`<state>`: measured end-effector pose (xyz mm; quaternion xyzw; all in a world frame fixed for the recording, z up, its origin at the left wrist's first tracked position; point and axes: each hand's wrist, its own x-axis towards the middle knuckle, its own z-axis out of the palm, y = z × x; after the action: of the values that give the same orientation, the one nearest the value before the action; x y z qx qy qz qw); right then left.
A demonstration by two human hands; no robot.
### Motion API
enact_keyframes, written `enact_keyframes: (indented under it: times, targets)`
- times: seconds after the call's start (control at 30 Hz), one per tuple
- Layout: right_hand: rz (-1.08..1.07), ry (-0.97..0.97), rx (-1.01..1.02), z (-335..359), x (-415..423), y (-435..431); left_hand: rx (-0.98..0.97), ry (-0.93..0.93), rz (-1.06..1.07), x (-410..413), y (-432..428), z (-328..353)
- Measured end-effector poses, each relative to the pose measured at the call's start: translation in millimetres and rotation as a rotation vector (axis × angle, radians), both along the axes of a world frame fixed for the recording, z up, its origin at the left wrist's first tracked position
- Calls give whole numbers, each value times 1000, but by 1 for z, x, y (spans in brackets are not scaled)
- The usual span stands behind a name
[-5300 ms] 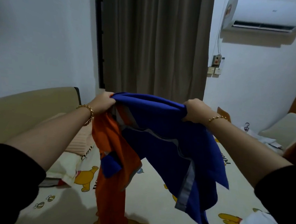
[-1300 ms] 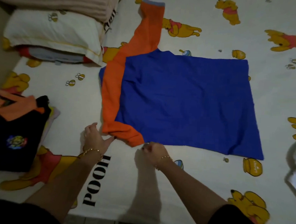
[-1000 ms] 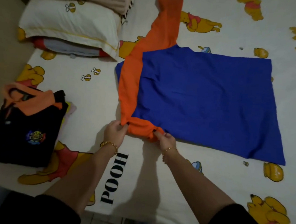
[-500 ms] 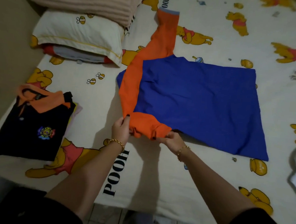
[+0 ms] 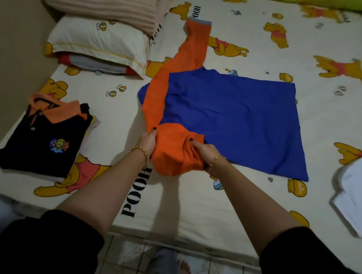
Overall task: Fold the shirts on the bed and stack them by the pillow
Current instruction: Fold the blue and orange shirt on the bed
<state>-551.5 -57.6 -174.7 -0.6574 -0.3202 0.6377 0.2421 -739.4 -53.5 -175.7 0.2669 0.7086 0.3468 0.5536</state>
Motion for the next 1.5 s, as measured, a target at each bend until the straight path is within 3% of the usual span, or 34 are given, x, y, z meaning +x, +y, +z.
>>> enact_keyframes:
  times: [0.07, 0.1, 0.2, 0.3, 0.47, 0.6, 0.7, 0.9, 1.13, 1.3, 1.5]
  targets:
    - [23, 215, -175, 5, 6, -14, -110, -207, 27, 7, -8, 6]
    - [77, 232, -218, 5, 10, -23, -165, -288, -4, 11, -17, 11]
    - [189, 178, -242, -3, 28, -51, -301, -317, -211, 22, -50, 8]
    - [258, -3, -200, -15, 47, -75, -376, -270, -268, 28, -87, -5]
    - [417, -291, -121, -17, 73, -114, -213, -343, -8, 38, -124, -17]
    - [258, -275, 28, -9, 88, -139, -150, -346, 159, 43, -138, -16]
    - [181, -241, 76, -7, 92, -153, -189, -372, 54, 54, -158, -13]
    - [210, -156, -60, -12, 107, -184, -319, -455, -233, 63, -205, -12]
    - [385, -318, -121, -32, 127, -224, -346, -337, -309, 65, -242, -26]
    - [461, -610, -110, -48, 142, -240, -419, 73, -409, 59, -261, -37]
    - [445, -616, 34, -27, 126, -209, -241, 35, -204, 45, -237, -24]
